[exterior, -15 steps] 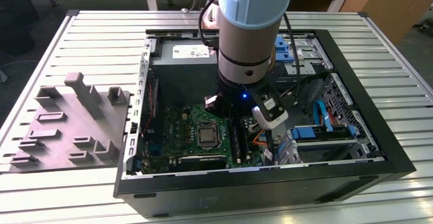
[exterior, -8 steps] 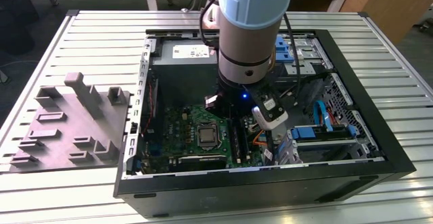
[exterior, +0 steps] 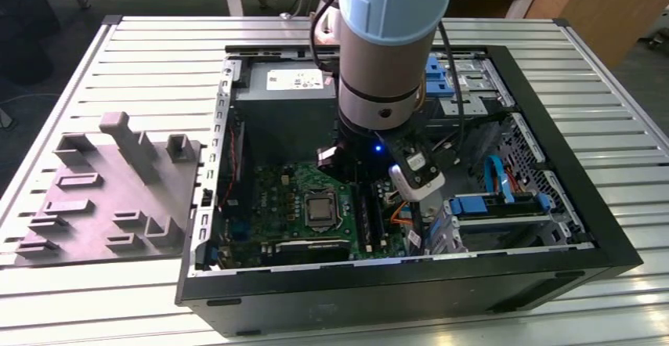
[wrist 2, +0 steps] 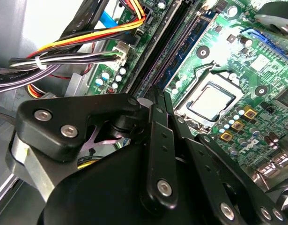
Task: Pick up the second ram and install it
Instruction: 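Insert the second ram into the second slot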
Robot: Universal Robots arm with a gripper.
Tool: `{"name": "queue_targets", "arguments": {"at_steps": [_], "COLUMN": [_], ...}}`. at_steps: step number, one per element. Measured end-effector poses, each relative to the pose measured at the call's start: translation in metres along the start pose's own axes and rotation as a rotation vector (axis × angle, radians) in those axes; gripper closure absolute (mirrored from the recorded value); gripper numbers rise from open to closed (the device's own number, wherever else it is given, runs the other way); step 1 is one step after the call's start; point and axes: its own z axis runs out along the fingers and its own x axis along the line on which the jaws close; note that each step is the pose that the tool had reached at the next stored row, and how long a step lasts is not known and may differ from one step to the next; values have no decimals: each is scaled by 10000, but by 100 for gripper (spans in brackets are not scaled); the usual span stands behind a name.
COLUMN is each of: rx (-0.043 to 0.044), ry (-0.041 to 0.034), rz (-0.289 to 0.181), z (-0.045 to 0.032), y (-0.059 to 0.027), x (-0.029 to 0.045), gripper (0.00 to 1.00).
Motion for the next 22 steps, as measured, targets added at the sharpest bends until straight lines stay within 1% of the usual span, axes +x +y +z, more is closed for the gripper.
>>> {"name": "queue_targets", "arguments": {"at_steps": [11,15,22], "rx": [2,6,7], "ry": [1,-7,-8], "rz": [1,133,140], "z": [10,12,26], "y": [-1,-1,-2], "x": [1,0,6], "gripper": [89,89,89]}}
